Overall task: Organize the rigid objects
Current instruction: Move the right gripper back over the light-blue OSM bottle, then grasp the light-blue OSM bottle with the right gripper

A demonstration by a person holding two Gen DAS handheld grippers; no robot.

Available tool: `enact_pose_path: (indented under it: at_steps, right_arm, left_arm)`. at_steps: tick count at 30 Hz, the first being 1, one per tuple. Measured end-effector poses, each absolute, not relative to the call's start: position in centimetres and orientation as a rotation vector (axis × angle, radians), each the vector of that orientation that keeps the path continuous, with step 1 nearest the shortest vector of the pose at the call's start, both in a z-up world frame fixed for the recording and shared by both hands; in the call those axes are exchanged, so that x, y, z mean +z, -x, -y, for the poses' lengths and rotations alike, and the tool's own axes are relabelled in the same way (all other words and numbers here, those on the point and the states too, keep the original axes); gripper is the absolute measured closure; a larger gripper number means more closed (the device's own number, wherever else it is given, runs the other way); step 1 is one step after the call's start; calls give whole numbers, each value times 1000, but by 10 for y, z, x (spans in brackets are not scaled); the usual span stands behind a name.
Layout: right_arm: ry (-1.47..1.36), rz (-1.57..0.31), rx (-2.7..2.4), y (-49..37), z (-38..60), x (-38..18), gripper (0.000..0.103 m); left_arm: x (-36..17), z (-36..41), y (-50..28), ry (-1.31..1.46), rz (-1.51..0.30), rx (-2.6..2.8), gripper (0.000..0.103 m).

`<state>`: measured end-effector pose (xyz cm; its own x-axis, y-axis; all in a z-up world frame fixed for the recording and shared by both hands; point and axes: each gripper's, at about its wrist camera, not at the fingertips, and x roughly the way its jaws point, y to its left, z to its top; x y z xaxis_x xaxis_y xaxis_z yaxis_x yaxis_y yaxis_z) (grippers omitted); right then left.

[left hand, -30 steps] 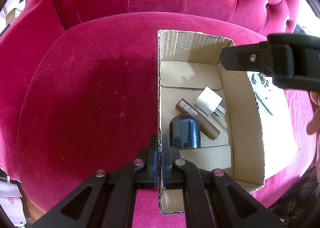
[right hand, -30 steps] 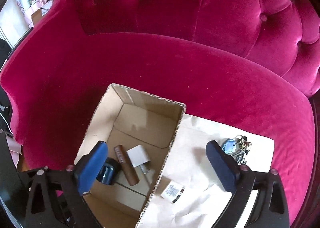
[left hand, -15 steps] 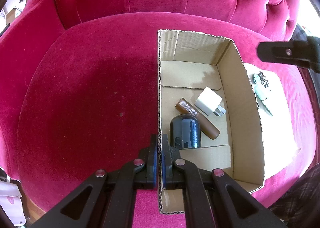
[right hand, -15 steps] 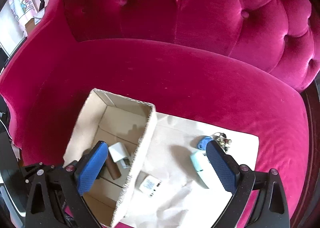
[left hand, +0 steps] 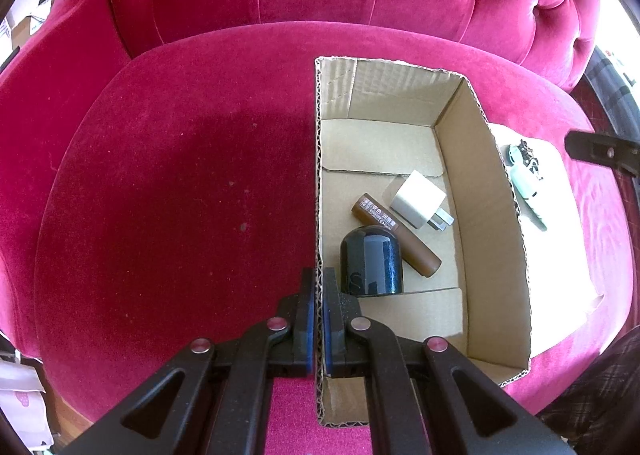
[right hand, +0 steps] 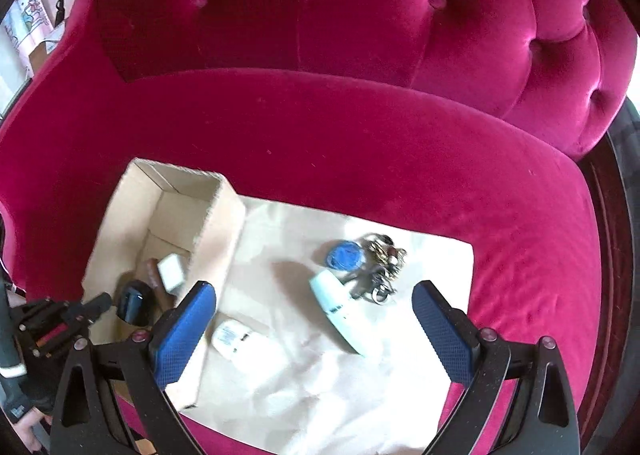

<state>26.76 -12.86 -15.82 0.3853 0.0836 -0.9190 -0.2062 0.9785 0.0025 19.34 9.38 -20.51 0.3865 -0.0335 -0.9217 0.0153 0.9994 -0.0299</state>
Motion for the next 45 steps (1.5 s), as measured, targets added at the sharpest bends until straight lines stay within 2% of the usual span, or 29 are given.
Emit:
enact_pose_path:
  at_steps: [34,39,42,44,45]
  right_arm:
    - [82,-1290,138,-276,164,-235,3]
    - [72,-1283,140,-280,165,-240,6]
    - [79,-1290,147,-284,161,-242,31]
    - [99,-1293,161,-284,157,-243,65]
    - [110,-1292,167,-283,154,-242,70]
  left_arm:
    - [-214,-90,-195,4,-1186,-25,101]
    - [-213,-91,-197,1,-1189,-26,100]
    - [-213,-91,-197,1,-1189,-27,100]
    - [-214,-91,-197,3,-1190,-27,100]
    - [-214,-91,-198,4,-1190,-27,100]
